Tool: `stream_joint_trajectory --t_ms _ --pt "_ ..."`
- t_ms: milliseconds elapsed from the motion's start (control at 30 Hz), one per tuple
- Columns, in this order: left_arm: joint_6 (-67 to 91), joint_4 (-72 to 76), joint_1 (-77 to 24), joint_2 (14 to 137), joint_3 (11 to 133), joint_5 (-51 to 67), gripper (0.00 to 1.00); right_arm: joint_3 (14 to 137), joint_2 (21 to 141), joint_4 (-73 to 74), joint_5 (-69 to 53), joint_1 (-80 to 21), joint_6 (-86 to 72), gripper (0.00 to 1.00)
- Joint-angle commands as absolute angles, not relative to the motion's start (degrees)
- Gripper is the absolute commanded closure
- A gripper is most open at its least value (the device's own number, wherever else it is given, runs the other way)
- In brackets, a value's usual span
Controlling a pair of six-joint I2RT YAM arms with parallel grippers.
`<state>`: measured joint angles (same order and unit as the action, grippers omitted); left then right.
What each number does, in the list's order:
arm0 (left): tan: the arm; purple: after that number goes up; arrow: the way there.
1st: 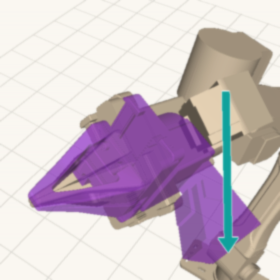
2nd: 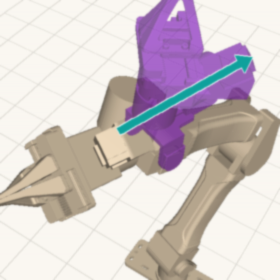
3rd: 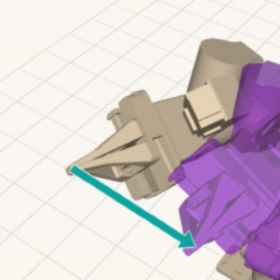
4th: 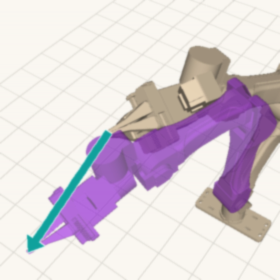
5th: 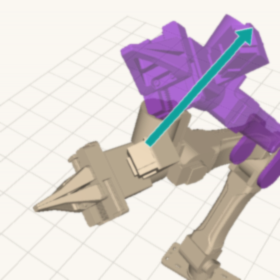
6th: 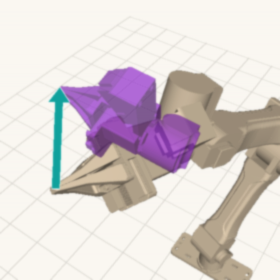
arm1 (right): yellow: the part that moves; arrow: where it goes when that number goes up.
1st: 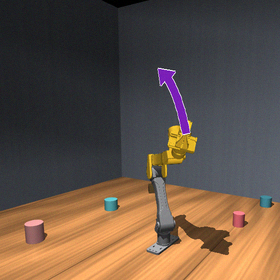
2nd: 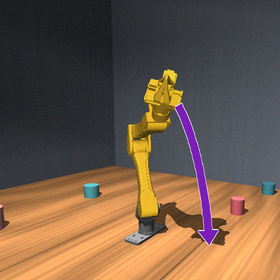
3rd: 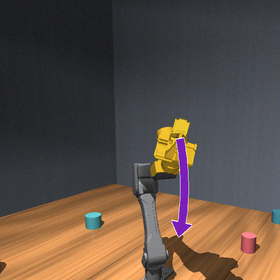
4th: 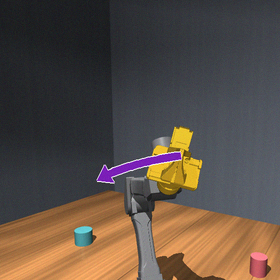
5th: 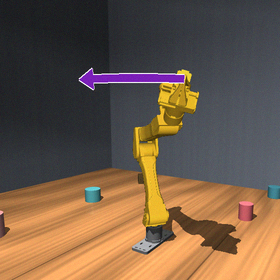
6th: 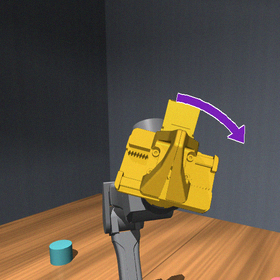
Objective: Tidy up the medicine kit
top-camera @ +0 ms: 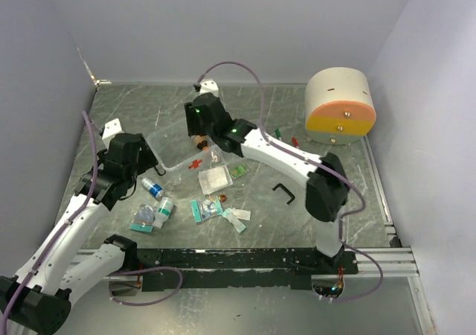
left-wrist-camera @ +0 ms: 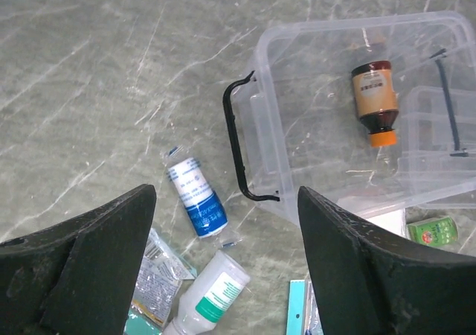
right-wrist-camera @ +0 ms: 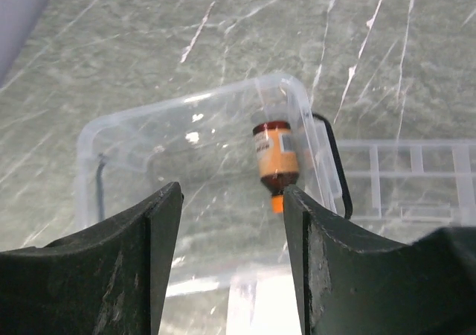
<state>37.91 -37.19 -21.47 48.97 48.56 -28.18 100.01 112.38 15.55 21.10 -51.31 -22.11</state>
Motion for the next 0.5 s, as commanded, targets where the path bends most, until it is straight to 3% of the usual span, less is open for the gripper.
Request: stream_joint_trajectory --t_ms 0,100,233,300,467 --pt "45.3 -41.0 -21.0 49.5 46.5 -30.7 0.19 89.3 103.4 11.1 17.6 -51.1 -27.5 0.43" --pt "47.5 -39.4 -20.2 50.8 43.4 -28.1 0.38 80.9 96.8 7.1 16.3 -51.1 -31.1 0.45" --pt "48.2 -36.4 -19.4 52.1 40.0 -22.6 0.43 72.3 90.1 5.5 15.3 -51.0 -33.6 0.48" --pt "47.1 -36.3 -19.4 52.4 39.2 -18.4 0.41 67.8 87.2 5.1 14.9 -51.0 -34.6 0.49" --pt "46.3 -38.2 -19.5 54.8 39.4 -4.6 0.23 61.1 81.7 3.4 13.0 -50.9 -36.2 0.49"
